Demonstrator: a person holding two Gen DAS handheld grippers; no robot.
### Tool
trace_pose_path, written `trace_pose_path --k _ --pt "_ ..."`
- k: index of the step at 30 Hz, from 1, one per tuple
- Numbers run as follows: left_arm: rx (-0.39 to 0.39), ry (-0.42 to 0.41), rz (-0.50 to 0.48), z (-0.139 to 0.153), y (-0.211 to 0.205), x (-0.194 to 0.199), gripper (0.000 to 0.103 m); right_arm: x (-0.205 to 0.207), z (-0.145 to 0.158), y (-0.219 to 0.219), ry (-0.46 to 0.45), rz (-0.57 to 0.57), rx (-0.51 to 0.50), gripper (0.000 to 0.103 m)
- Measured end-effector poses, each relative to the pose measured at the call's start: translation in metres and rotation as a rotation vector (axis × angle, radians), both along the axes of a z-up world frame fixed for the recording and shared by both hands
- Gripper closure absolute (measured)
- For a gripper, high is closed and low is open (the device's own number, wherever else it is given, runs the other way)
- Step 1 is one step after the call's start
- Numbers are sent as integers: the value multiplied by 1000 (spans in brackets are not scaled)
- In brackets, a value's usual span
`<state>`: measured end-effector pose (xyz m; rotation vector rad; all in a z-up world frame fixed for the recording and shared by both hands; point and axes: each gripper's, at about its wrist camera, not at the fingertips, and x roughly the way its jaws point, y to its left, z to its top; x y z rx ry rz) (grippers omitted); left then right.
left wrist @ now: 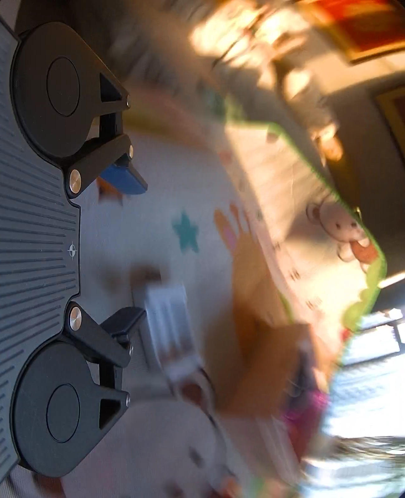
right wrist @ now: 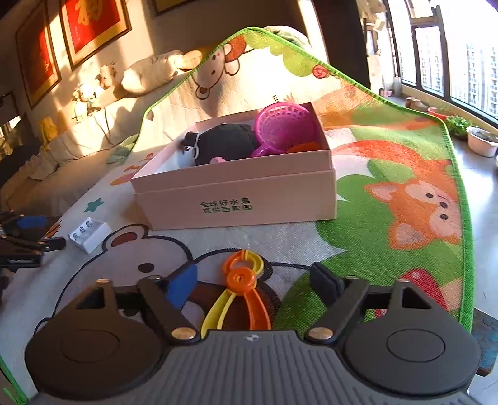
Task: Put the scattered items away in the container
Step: 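Lift the white charger with the left tool while the right tool holds the ring toy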
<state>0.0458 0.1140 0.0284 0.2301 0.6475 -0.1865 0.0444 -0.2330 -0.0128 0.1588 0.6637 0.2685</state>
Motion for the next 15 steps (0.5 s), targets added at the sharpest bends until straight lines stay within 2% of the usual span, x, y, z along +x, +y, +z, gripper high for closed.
trace_pose_path --k 1,2,4,7,10,13,15 --pt "-64 16 -48 2 0 -2 4 0 0 0 2 0 -2 20" --pt "-92 25 -86 2 -2 -4 4 1 0 1 4 1 -6 19" --pt "-64 22 -110 -1 -12 -3 4 1 0 2 5 4 -14 18" --pt "-32 24 -102 -9 -23 12 3 1 0 3 4 1 -21 16" --pt "-118 70 -83 -14 -16 31 3 1 -1 2 7 -5 -16 13" --pt "-214 107 -25 -17 -7 48 3 1 0 2 7 -8 -15 11" --pt "-240 109 2 -18 -4 52 3 1 -1 2 8 -5 -15 9"
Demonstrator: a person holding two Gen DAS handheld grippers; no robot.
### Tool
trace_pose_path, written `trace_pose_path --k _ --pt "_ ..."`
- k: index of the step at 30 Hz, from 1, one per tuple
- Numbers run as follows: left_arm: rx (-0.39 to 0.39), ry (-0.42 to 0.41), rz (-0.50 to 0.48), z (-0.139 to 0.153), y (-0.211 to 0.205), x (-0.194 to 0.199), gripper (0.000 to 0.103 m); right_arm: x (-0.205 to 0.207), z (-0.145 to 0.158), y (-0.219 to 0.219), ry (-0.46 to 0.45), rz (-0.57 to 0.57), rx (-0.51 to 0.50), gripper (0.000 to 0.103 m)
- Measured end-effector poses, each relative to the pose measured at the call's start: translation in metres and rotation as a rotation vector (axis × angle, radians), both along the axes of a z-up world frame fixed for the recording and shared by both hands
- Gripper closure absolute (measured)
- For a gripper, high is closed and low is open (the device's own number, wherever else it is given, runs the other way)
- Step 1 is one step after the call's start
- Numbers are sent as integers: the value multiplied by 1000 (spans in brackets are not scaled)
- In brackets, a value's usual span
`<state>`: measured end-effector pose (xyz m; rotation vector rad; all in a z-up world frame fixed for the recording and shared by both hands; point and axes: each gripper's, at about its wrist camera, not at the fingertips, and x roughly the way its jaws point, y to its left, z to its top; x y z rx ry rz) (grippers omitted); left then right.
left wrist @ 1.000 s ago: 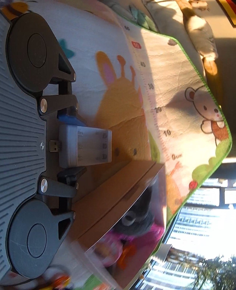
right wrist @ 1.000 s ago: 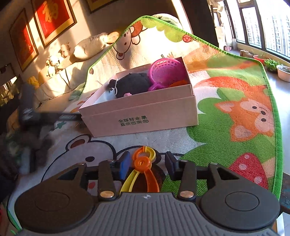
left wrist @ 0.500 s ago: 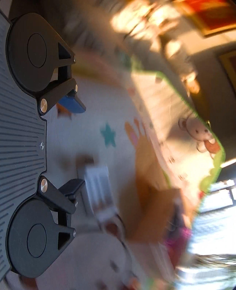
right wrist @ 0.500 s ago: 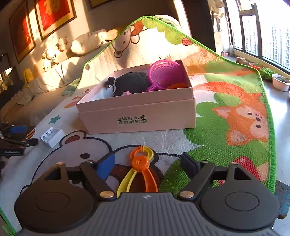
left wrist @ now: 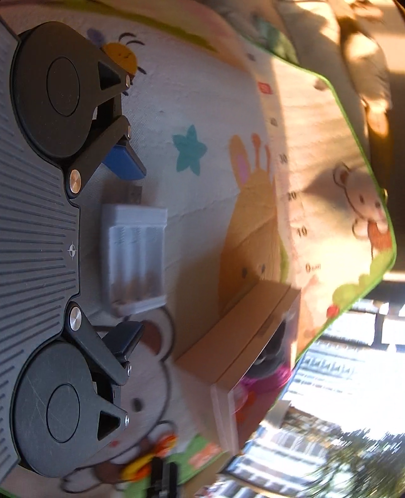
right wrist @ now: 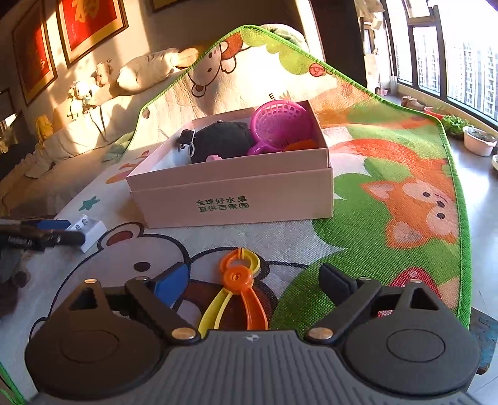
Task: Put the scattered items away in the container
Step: 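Lift the white charger with the left tool while the right tool holds the ring toy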
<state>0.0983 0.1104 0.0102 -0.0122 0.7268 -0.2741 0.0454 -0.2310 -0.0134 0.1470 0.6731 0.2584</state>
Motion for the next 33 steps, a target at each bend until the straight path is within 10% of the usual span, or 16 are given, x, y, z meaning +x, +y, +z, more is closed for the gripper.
trace_pose_path --k 12,20,25,33 --pt "102 -29 -55 -7 -40 -1 9 2 1 5 9 2 -30 5" --pt "46 -65 -193 5 -90 -48 9 1 2 25 3 28 -147 36" --pt "-2 -90 -227 14 -112 -70 9 -2 4 40 -26 84 -225 77" --pt "-24 -84 -234 15 -127 -73 9 -29 18 29 -40 98 -207 82"
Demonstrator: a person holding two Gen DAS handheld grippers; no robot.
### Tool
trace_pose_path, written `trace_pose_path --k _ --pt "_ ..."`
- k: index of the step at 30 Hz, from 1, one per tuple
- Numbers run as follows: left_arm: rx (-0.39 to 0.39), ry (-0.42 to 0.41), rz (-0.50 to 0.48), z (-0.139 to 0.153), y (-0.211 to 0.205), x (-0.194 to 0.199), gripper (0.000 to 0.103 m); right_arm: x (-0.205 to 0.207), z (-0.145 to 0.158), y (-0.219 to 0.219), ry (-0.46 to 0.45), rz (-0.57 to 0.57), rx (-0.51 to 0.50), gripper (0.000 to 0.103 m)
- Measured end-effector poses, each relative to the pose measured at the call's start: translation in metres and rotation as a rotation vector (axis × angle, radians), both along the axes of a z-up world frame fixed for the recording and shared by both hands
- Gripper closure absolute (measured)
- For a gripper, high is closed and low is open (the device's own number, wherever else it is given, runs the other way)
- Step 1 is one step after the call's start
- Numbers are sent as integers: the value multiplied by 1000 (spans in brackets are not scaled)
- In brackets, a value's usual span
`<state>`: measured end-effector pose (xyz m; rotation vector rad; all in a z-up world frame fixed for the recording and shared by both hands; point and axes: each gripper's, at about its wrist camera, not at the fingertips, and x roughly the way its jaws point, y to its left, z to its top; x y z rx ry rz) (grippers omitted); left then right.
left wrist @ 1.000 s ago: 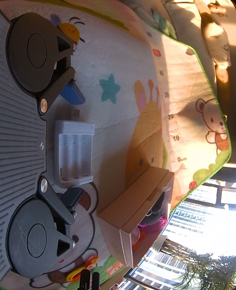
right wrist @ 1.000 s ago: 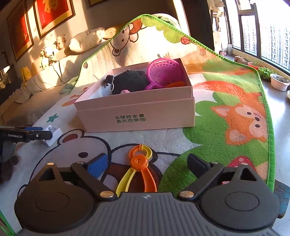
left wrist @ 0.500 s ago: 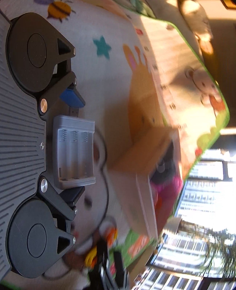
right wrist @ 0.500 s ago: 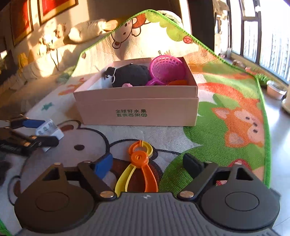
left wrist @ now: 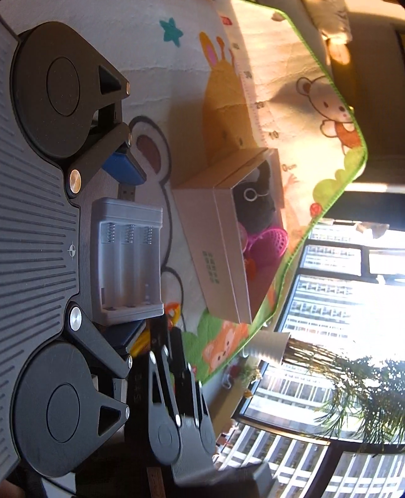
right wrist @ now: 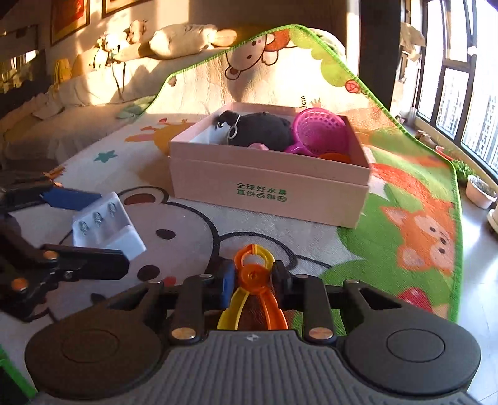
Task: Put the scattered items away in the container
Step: 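Lift the white charger with the left tool while the right tool holds the ring toy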
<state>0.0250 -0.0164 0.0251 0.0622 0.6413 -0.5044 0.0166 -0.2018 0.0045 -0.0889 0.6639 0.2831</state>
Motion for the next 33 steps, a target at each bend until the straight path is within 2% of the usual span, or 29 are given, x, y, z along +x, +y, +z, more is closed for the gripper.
trace_pose_path --k 2,6,11,17,23,28,33 --pt "19 -14 -12 2 -8 -2 9 -9 7 -11 -4 -3 33 82" --pt "5 -43 -52 5 -14 -10 9 -21 16 -26 21 -23 61 82" --pt "20 -35 -33 4 -11 -9 9 -32 16 -35 -4 -25 88 82" --pt "24 7 -39 -7 -13 -9 9 -35 -1 -26 20 -12 16 82" --pt "46 14 -40 -12 -16 -11 8 -39 -8 -31 31 -30 20 82" --pt "63 18 -35 -15 -17 -12 8 -42 -12 -29 30 -32 23 73" --pt "66 28 -41 -17 -18 -13 8 -45 -15 -22 -3 -30 -21 73"
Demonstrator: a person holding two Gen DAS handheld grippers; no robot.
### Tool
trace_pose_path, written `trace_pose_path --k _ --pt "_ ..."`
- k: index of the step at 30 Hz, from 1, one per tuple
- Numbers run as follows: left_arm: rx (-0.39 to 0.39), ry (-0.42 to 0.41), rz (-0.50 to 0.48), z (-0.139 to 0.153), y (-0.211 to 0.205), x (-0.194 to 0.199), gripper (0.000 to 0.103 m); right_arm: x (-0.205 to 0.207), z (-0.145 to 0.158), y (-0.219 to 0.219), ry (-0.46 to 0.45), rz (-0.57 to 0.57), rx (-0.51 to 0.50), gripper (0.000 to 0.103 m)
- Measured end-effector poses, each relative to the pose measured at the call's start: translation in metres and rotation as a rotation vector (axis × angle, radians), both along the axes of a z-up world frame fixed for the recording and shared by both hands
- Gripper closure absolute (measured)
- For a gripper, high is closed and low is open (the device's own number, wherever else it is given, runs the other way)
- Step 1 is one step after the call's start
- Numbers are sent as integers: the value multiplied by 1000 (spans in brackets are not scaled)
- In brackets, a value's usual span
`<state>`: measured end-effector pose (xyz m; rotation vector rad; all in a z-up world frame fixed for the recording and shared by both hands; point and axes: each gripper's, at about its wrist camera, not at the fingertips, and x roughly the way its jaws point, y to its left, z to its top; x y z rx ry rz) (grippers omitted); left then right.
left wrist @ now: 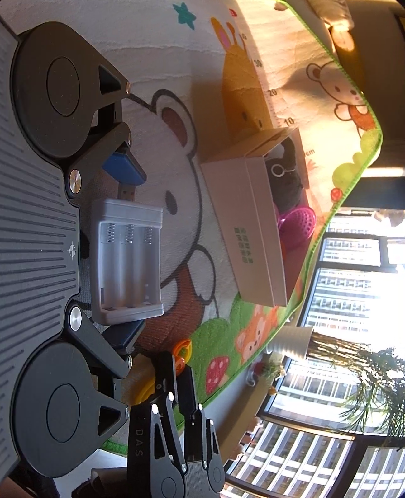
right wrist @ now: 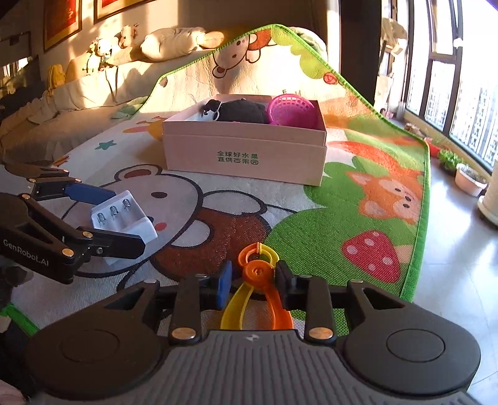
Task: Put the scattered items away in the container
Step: 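Lift the white charger with the left tool while the right tool holds the ring toy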
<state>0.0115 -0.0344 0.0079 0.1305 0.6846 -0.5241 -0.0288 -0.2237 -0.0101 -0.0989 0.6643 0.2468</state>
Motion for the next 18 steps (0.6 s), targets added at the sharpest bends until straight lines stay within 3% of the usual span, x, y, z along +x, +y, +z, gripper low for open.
trace_pose_path --k 12,18 --pt "54 -10 -20 -5 -7 -4 3 -1 -1 3 -25 8 -30 73" --pt "41 23 -25 -7 -6 4 2 -2 -2 3 -27 8 -30 73"
